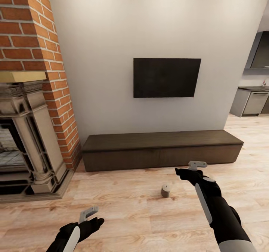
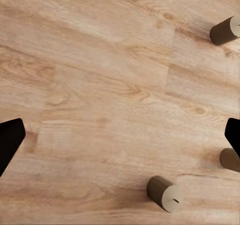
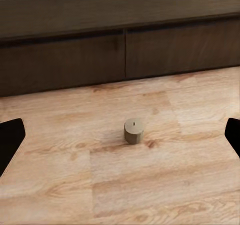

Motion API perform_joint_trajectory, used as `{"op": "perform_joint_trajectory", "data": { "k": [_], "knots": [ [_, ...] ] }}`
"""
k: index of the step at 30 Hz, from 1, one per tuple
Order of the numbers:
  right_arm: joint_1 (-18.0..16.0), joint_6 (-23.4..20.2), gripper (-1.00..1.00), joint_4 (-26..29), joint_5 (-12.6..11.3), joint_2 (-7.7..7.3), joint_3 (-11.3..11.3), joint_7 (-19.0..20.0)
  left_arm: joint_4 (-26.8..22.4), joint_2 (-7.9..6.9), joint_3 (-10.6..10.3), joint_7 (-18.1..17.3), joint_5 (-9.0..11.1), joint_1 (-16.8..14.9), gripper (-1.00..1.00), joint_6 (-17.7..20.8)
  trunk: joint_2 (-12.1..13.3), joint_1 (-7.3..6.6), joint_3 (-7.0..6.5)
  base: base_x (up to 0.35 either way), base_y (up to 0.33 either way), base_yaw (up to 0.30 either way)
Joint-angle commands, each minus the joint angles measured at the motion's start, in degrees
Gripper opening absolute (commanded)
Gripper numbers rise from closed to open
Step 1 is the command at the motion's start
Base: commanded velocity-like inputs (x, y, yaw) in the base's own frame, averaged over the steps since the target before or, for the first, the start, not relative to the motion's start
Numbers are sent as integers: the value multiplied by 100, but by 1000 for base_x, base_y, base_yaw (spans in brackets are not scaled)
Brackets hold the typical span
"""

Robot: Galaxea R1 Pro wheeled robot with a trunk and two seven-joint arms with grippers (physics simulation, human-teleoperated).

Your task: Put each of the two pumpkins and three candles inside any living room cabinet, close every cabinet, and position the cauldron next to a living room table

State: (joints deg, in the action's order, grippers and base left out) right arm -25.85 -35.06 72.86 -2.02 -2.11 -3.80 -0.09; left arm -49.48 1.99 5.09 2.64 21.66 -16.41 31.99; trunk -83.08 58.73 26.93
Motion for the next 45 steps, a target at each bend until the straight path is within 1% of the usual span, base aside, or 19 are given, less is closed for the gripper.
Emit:
{"op": "perform_joint_trajectory", "data": {
  "k": [1, 5, 7, 13, 16, 23, 26, 29, 30, 31, 34, 35, 39, 40, 41, 42, 44, 45],
  "knots": [
    [6, 4, 100, 38, -10, 1, -3, 2, 0, -4, 0, 0, -7, 4, 100, 0, 0, 0, 0, -2, 325, 0],
    [10, 6, 100, 80, -69, -1, 0, 6, 0, -5, 1, 0, -16, 5, 100, 0, 0, 0, 0, -1, 326, 0],
    [14, 7, 100, 171, -127, -1, 5, 8, 0, -6, 1, 0, -19, 6, 100, 0, 0, 0, 0, 0, 327, 0],
    [93, -48, 100, 570, -180, 6, -1, 2, 0, -10, 1, 0, -21, 12, 100, 2, 0, 0, 0, 0, 328, 0],
    [158, -252, 100, 797, -195, 10, -3, 1, 0, -17, 4, 0, -21, 19, 100, 2, 0, 0, 0, 0, 329, 0],
    [181, -512, 100, 992, -246, 34, -23, 2, -21, -27, 10, 6, -20, 59, 100, -22, 0, 0, 0, 0, 329, 0],
    [183, -782, 100, 1190, -329, 48, -94, 1, -107, -38, 110, -4, -8, 176, 100, -125, 0, 0, 0, 2, 329, 0],
    [182, -1108, 100, 1335, -526, 59, -304, 1, -351, -39, 392, -21, -1, 324, 100, -234, 0, 0, 0, 28, 329, 0],
    [164, -1270, 100, 1389, -740, 53, -499, 1, -526, -35, 581, -31, 3, 426, 100, -277, 0, 0, 0, 68, 330, 0],
    [148, -1376, 100, 1422, -1048, 39, -714, 1, -661, -34, 711, -37, 3, 514, 100, -307, 0, 0, 0, 85, 330, 0],
    [136, -1459, 100, 1458, -1464, 17, -955, -1, -777, -33, 823, -38, -4, 592, 100, -336, 0, 0, 0, 98, 329, 0],
    [132, -1488, 100, 1471, -1657, 4, -1055, -4, -812, -33, 866, -32, -17, 622, 100, -348, 0, 0, 0, 127, 326, 0],
    [142, -1522, 100, 1481, -1876, -10, -1195, 0, -843, -33, 908, -24, -51, 653, 100, -360, 0, 0, 0, 158, 314, 0],
    [157, -1535, 100, 1477, -1936, -13, -1330, 3, -850, -33, 920, -20, -59, 661, 100, -364, 0, 0, 0, 209, 271, 0],
    [157, -1535, 100, 1477, -1936, -13, -1330, 3, -850, -33, 920, -20, -59, 661, 100, -364, 0, 0, 0, 223, 258, 0],
    [167, -1548, 100, 1459, -1981, -11, -1550, 5, -854, -33, 926, -16, -65, 666, 100, -366, 0, 0, 0, 235, 245, 0],
    [174, -1559, 100, 1450, -2045, -9, -1803, 7, -857, -33, 928, -10, -68, 669, 100, -367, 0, 0, 0, 250, 229, 0],
    [178, -1569, 100, 1461, -2169, -5, -2016, 8, -858, -33, 931, -9, -72, 671, 100, -371, 0, 0, 0, 268, 208, 0]
  ]
}}
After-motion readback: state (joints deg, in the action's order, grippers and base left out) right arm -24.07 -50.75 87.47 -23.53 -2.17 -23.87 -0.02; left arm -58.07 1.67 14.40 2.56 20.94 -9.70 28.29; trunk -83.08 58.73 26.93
